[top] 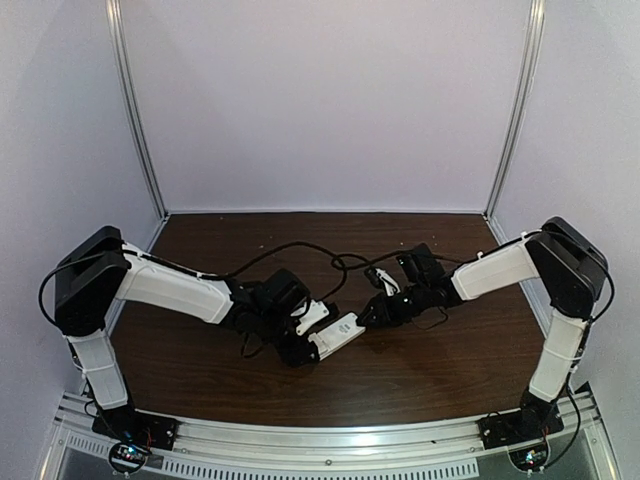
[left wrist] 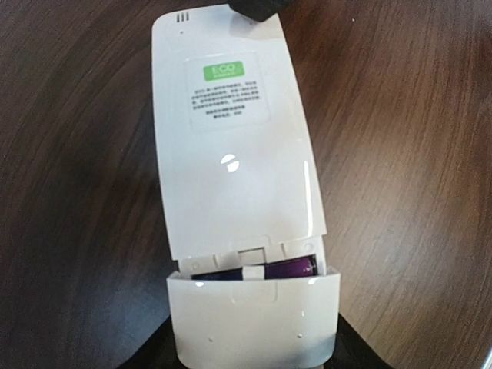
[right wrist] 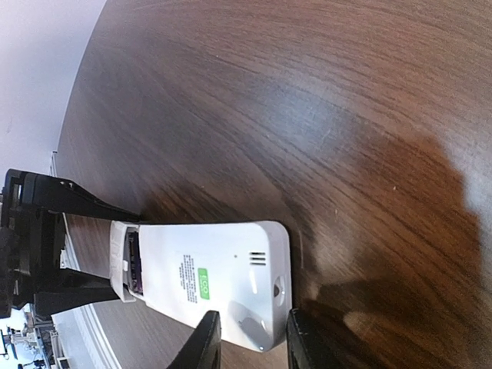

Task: Load the batteries into the remote control
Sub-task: Place the battery cover on the remote control without the battery cover.

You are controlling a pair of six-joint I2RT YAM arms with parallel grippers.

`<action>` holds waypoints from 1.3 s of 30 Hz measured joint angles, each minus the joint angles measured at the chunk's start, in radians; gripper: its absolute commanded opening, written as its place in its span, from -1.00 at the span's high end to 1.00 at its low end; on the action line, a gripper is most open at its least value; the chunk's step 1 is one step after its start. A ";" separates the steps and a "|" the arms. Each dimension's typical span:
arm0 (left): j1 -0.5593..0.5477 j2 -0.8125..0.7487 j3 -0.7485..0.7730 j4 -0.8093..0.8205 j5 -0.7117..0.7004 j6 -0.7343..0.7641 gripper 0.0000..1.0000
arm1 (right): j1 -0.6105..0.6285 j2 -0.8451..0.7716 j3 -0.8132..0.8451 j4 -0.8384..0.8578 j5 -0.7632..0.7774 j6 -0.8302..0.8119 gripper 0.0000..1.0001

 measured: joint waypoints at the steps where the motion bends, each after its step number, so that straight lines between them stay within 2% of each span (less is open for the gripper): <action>1: 0.001 0.000 0.001 -0.003 0.001 0.003 0.12 | 0.000 -0.004 -0.006 0.002 -0.002 0.004 0.40; 5: 0.003 0.008 0.013 -0.011 0.008 0.006 0.12 | 0.003 -0.024 -0.038 0.009 -0.012 0.019 0.32; 9: 0.004 0.012 0.019 -0.012 0.020 0.006 0.11 | 0.002 -0.042 -0.044 0.010 -0.018 0.028 0.11; 14: 0.005 0.021 0.032 -0.020 0.023 0.013 0.09 | -0.013 -0.057 -0.044 0.031 -0.039 0.056 0.00; 24: 0.005 0.029 0.050 -0.043 0.021 0.026 0.07 | -0.053 -0.118 -0.036 0.052 -0.061 0.079 -0.04; 39: 0.005 0.020 0.049 -0.076 0.005 0.043 -0.01 | -0.083 -0.018 0.022 0.106 -0.053 0.120 -0.08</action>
